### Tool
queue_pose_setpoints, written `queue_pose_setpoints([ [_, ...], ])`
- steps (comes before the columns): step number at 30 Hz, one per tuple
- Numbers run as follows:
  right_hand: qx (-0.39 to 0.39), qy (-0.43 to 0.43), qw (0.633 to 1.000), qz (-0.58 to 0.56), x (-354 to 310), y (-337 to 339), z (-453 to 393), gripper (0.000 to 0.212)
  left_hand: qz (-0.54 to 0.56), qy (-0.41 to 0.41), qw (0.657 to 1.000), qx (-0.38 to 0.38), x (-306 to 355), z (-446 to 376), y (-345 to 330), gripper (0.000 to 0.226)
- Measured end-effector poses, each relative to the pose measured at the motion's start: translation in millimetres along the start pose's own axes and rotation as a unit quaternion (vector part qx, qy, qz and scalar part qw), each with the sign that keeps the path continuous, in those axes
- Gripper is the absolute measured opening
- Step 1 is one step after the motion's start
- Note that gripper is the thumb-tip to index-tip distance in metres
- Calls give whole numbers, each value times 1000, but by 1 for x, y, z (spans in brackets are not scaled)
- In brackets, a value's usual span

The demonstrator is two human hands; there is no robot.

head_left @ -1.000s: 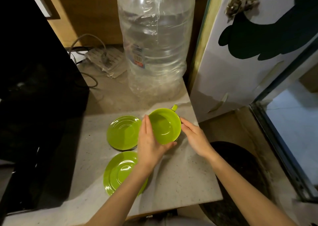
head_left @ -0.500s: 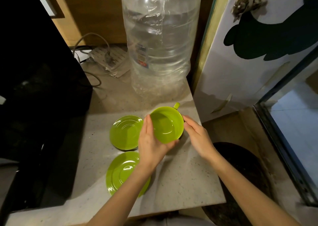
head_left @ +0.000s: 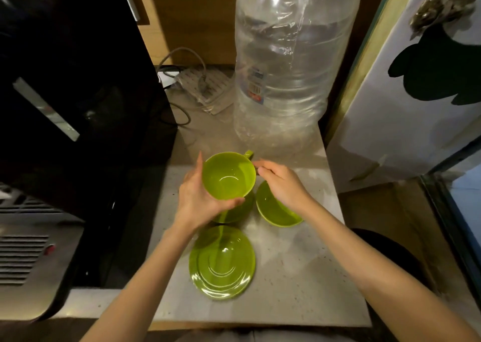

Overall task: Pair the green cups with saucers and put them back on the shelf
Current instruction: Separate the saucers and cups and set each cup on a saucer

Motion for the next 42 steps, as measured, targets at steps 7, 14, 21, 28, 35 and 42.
queue_pose_setpoints([
  [7, -22, 14, 982, 189, 3, -19, -13, 35, -23, 13, 999, -19, -21, 6, -11, 128],
  [14, -46, 1, 966, 253, 11, -24, -13, 36, -21, 16, 999, -25, -25, 8, -21, 126],
  [21, -45, 1, 968, 249, 15, -23, -16, 37, -23, 23, 999, -36, -26, 7, -23, 125],
  [28, -37, 10, 978, 207, 21, -18, -15, 38, -71, 4, 996, -54, -24, 10, -23, 129],
  [35, 94, -18, 994, 43, 49, 34, 13, 46, 58, -151, 986, -30, 29, 38, -43, 94],
  [42, 96, -124, 982, -104, 96, 42, 43, 43, 80, -37, 996, -24, 35, 67, -84, 89],
])
Point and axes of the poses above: each hand's wrist, its own z-axis away from the middle knuckle, its own y-axis out of the back of the hand, x = y × z, the point moved 4 cm from there along -z, towards the middle knuckle, and after that the axes turned 4 degrees about -y, right-handed, at the moved point
